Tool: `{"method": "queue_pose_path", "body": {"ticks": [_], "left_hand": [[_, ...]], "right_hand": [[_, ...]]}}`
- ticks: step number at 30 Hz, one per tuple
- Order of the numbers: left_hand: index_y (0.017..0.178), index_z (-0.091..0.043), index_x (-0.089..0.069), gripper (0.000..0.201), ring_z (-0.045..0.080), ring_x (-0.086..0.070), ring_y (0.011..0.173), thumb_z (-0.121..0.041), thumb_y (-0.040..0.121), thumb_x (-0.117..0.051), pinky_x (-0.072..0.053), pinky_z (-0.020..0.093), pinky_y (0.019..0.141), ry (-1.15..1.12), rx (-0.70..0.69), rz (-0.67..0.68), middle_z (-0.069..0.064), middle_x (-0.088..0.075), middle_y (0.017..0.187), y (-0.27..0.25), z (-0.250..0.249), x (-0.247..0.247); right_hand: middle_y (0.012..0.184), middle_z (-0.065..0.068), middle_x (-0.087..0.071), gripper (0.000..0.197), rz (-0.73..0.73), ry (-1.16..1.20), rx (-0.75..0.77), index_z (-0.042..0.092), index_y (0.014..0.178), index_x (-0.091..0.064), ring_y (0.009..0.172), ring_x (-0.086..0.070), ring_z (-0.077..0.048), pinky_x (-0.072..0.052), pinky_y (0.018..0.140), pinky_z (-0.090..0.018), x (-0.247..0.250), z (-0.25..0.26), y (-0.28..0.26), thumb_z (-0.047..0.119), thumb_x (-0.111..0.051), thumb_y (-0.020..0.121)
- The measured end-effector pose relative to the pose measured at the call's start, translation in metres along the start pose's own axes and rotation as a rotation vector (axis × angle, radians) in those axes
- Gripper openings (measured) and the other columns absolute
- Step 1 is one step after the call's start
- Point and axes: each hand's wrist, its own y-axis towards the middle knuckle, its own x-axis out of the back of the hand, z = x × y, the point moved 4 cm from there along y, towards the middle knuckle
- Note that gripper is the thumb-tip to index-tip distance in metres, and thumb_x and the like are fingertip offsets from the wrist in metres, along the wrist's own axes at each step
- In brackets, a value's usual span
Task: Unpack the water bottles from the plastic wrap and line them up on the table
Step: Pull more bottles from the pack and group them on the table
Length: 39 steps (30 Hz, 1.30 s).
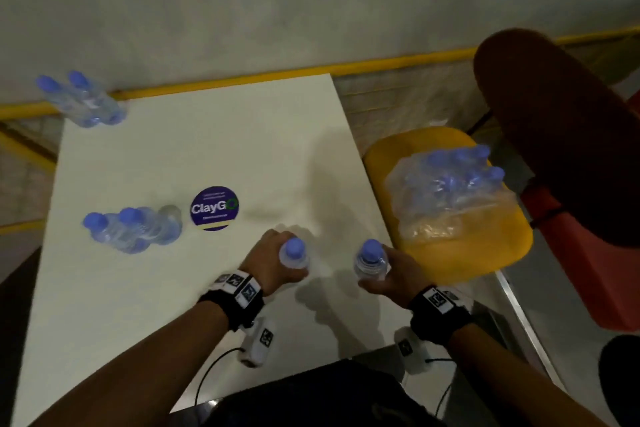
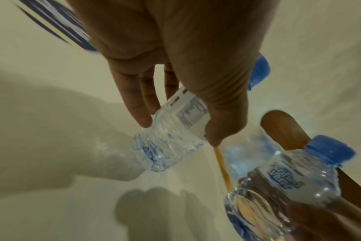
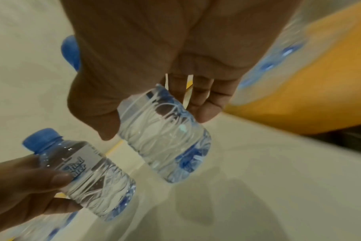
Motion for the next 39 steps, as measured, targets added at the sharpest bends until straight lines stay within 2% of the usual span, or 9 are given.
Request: {"method": "queue_pose_path", "body": {"ticks": [3,5,13,17,20,25,30,34,39], "left_hand": [[0.08,-0.037,-0.06,0.034,0.019,-0.066,0.08,-0.049,0.062,-0.086,-0.054,0.032,0.071,-0.081,0.111,-0.166,-0.006,-0.067,0.081,-0.041,0.097,0.048],[0.084,-0.032,-0.065,0.037,0.016,-0.068,0.079,-0.045,0.062,-0.092,-0.057,0.032,0.072,-0.144,0.195,-0.264,-0.004,-0.07,0.083,-0.074,0.144,0.078],[0.107,-0.032,-0.068,0.074,0.02,-0.068,0.094,-0.068,0.045,-0.085,-0.057,0.04,0.091,-0.286,0.451,-0.505,0.002,-0.067,0.106,-0.156,0.261,0.154],[0.105,-0.037,-0.068,0.065,0.019,-0.069,0.095,-0.07,0.053,-0.085,-0.058,0.045,0.093,-0.276,0.441,-0.501,-0.004,-0.071,0.103,-0.156,0.282,0.169],[0.095,-0.027,-0.07,0.043,0.025,-0.069,0.09,-0.053,0.065,-0.086,-0.057,0.047,0.088,-0.22,0.382,-0.447,-0.005,-0.074,0.091,-0.147,0.27,0.179],[0.077,-0.03,-0.064,0.033,0.026,-0.067,0.084,-0.056,0.067,-0.08,-0.058,0.039,0.078,-0.221,0.352,-0.414,-0.012,-0.069,0.074,-0.131,0.269,0.177],[0.08,-0.019,-0.072,0.03,0.026,-0.071,0.074,-0.043,0.065,-0.082,-0.058,0.035,0.068,-0.273,0.334,-0.42,0.003,-0.073,0.075,-0.121,0.26,0.18],[0.089,-0.021,-0.071,0.037,0.023,-0.071,0.074,-0.044,0.061,-0.081,-0.058,0.031,0.067,-0.236,0.373,-0.386,0.003,-0.073,0.081,-0.114,0.268,0.185],[0.082,-0.02,-0.069,0.025,0.021,-0.071,0.072,-0.032,0.067,-0.084,-0.058,0.031,0.066,-0.176,0.331,-0.329,0.0,-0.072,0.077,-0.109,0.267,0.193]], "right_hand": [[0.125,-0.001,-0.063,0.071,0.091,-0.031,0.076,0.021,0.129,-0.057,0.115,-0.059,-0.021,-0.043,0.093,-0.027,-0.063,0.065,0.029,0.035,-0.088,0.067],[0.128,-0.007,-0.06,0.068,0.15,-0.066,0.124,0.017,0.129,-0.057,0.118,-0.057,-0.026,-0.039,0.095,-0.026,-0.107,0.113,0.044,0.031,-0.087,0.07],[0.105,-0.013,-0.07,0.047,0.196,0.017,0.243,0.008,0.106,-0.067,0.093,-0.065,-0.028,-0.051,0.084,-0.036,-0.239,0.253,0.072,0.018,-0.088,0.065],[0.091,-0.004,-0.072,0.036,0.193,-0.002,0.294,0.016,0.093,-0.069,0.081,-0.067,-0.022,-0.054,0.074,-0.032,-0.28,0.285,0.086,0.024,-0.087,0.063],[0.078,0.001,-0.069,0.028,0.157,-0.031,0.272,0.018,0.082,-0.066,0.069,-0.065,-0.014,-0.053,0.063,-0.027,-0.302,0.288,0.1,0.028,-0.084,0.063],[0.059,0.012,-0.058,0.026,0.088,-0.12,0.201,0.028,0.066,-0.056,0.053,-0.055,0.002,-0.033,0.049,-0.009,-0.318,0.283,0.123,0.041,-0.078,0.064],[0.053,0.012,-0.053,0.024,0.083,-0.195,0.231,0.025,0.067,-0.06,0.046,-0.05,0.004,-0.028,0.046,-0.005,-0.324,0.29,0.128,0.042,-0.078,0.07],[0.063,0.007,-0.062,0.025,0.109,-0.19,0.25,0.019,0.074,-0.066,0.054,-0.055,-0.003,-0.035,0.05,-0.01,-0.325,0.29,0.128,0.04,-0.079,0.071],[0.073,0.005,-0.068,0.026,0.131,-0.165,0.299,0.02,0.08,-0.068,0.066,-0.064,-0.013,-0.046,0.061,-0.021,-0.323,0.294,0.126,0.04,-0.083,0.07]]}}
